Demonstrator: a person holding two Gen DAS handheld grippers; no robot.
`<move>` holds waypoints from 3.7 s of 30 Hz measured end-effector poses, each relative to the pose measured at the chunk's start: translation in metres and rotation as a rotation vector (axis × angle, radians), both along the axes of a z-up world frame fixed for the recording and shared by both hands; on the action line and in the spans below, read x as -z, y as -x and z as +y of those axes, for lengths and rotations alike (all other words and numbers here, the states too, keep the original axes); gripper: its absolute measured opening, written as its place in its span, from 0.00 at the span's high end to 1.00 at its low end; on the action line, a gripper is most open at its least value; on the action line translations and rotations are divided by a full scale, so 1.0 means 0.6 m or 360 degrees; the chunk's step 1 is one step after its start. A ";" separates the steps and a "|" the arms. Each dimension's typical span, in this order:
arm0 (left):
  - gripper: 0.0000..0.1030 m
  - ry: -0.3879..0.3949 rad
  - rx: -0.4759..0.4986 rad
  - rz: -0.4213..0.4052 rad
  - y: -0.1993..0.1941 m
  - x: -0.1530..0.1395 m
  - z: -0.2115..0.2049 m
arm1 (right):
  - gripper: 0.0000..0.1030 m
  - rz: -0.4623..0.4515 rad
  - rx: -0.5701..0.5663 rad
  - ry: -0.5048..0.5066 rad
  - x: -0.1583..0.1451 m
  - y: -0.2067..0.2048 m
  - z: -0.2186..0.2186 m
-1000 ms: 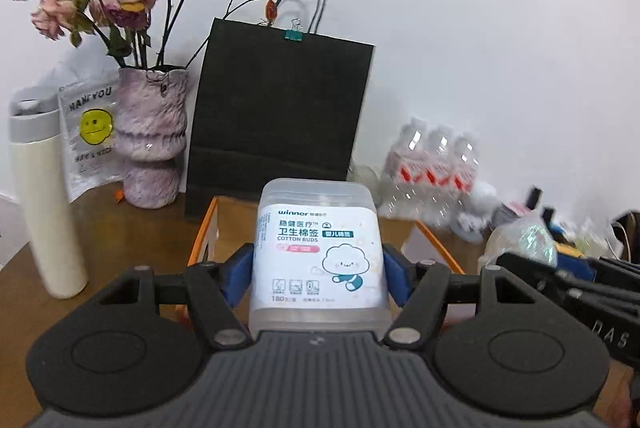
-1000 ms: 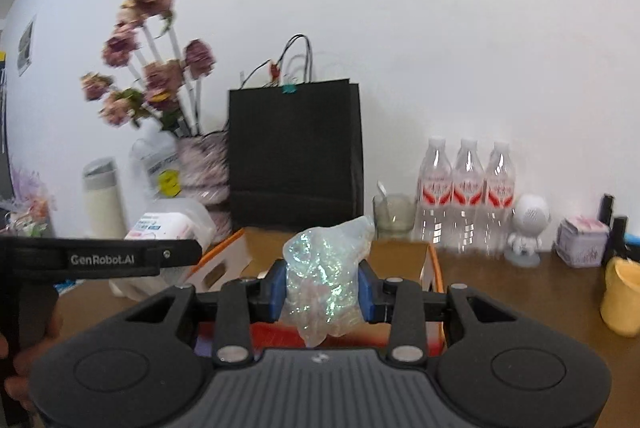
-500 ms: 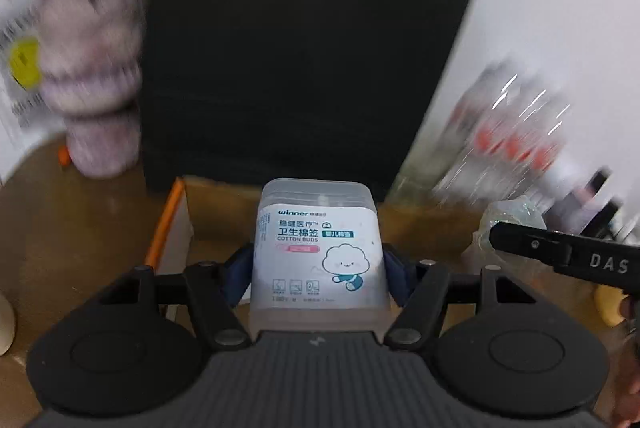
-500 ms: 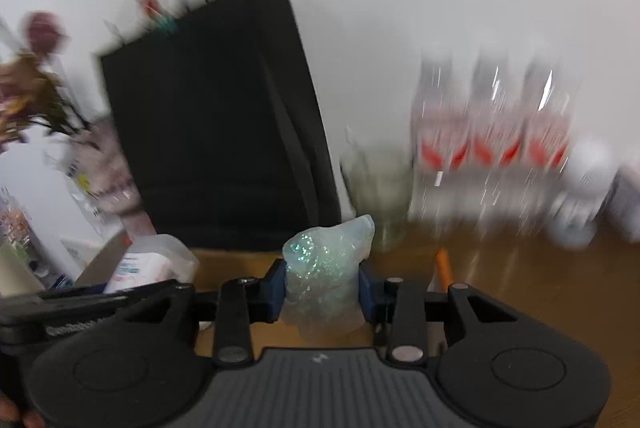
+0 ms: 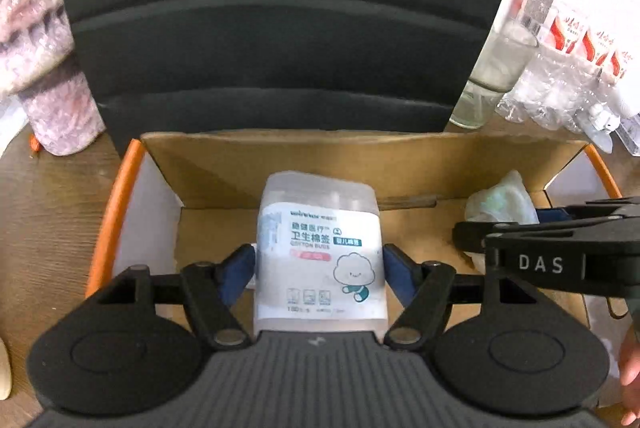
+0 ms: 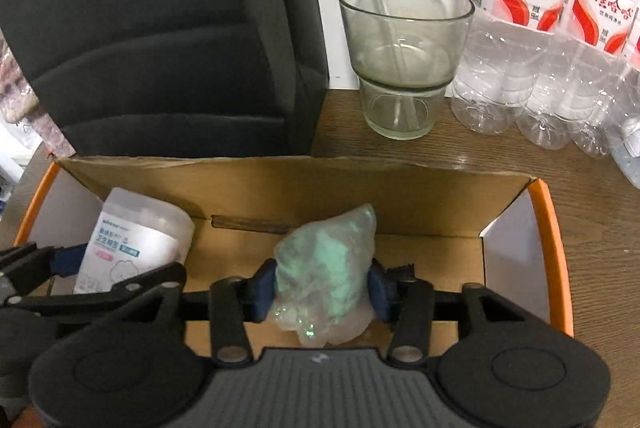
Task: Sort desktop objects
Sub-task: 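Lower the tub and bag into the box and open both grippers, then move both tools back over the table, then grasp the green tissue pack with the left gripper while the right grasps the plush sheep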
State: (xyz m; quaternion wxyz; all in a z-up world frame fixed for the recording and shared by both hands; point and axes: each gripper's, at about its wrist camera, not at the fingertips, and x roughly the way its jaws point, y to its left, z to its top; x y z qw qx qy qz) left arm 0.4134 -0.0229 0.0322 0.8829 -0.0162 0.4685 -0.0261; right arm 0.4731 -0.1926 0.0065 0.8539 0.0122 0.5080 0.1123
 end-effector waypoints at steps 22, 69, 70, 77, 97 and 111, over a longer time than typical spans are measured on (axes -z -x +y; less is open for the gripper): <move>0.04 0.0017 -0.0198 -0.0612 0.302 -0.236 0.040 | 0.14 -0.0532 0.0089 -0.0104 -0.258 0.292 -0.062; 0.00 0.0051 -0.0052 -0.0657 0.817 0.009 0.005 | 0.03 -0.0987 -0.0132 -0.0053 -0.008 0.926 -0.070; 0.00 0.0057 -0.0051 -0.0637 0.804 0.011 0.005 | 0.03 -0.0972 -0.0112 -0.0063 -0.007 0.913 -0.075; 0.02 0.0078 0.0055 -0.0647 0.677 0.004 -0.017 | 0.06 -0.0850 0.0064 -0.0132 0.001 0.802 -0.110; 0.58 0.0248 -0.0029 -0.0445 0.578 0.027 0.026 | 0.58 -0.0823 0.0154 -0.0146 -0.022 0.549 -0.090; 0.58 0.0274 -0.0057 -0.0565 0.707 -0.038 0.076 | 0.57 -0.1189 -0.0132 -0.0460 -0.123 0.780 -0.097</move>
